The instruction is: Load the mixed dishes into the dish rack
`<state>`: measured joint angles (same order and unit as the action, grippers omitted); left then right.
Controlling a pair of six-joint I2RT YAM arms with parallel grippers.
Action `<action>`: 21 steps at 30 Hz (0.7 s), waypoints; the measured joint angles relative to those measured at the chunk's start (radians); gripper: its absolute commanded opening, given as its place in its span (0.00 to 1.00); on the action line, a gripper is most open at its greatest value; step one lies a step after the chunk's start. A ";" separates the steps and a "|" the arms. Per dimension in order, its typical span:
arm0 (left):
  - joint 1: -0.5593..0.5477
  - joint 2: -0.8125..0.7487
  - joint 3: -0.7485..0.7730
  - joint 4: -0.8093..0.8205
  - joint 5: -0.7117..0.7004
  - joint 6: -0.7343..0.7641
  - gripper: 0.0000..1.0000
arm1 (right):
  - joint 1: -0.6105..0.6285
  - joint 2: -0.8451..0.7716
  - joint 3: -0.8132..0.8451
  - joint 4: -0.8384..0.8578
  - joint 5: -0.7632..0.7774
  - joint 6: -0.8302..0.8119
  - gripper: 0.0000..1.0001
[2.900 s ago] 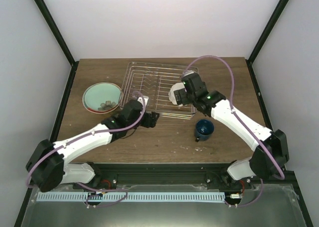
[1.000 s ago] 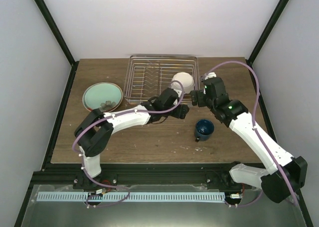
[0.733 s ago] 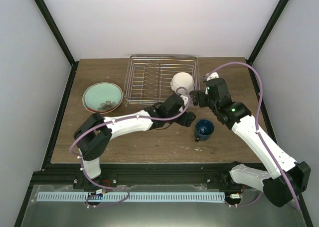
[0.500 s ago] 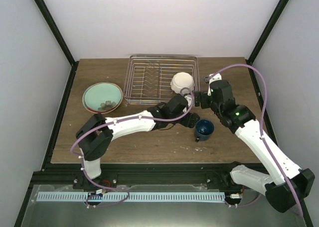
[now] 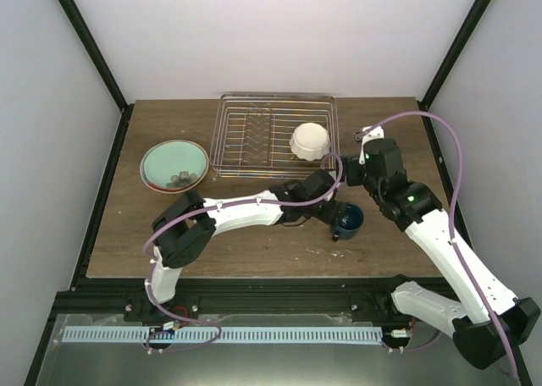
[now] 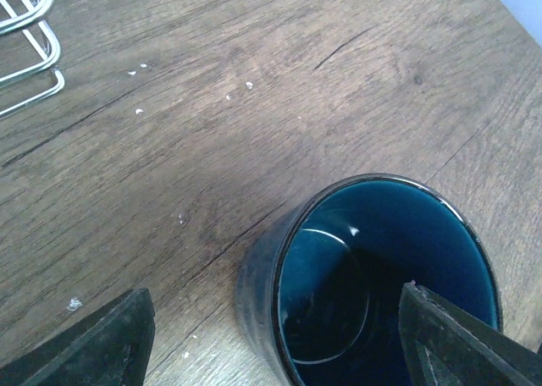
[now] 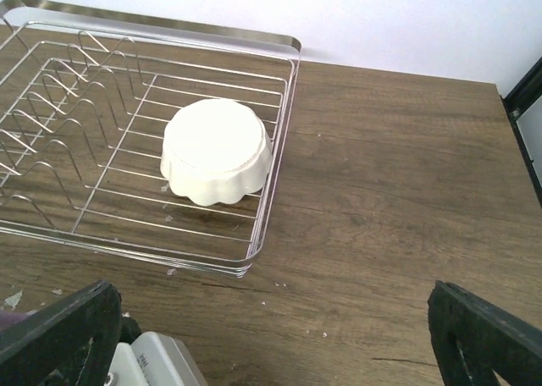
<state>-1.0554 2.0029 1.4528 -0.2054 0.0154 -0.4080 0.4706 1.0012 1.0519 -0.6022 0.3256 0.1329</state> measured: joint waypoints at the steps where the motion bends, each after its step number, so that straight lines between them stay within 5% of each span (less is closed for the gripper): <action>1: 0.000 0.003 0.001 -0.001 -0.003 0.000 0.81 | 0.000 -0.007 0.000 -0.003 0.002 0.000 1.00; 10: 0.000 0.040 0.019 -0.008 -0.007 -0.004 0.68 | -0.001 -0.052 0.002 -0.014 0.070 0.004 1.00; 21: -0.005 0.069 0.030 -0.007 0.013 -0.011 0.30 | -0.001 -0.054 0.016 -0.053 0.175 0.015 1.00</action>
<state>-1.0607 2.0716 1.4830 -0.2123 0.0288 -0.4194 0.4698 0.9474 1.0676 -0.6548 0.5003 0.1478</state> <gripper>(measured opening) 0.392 0.999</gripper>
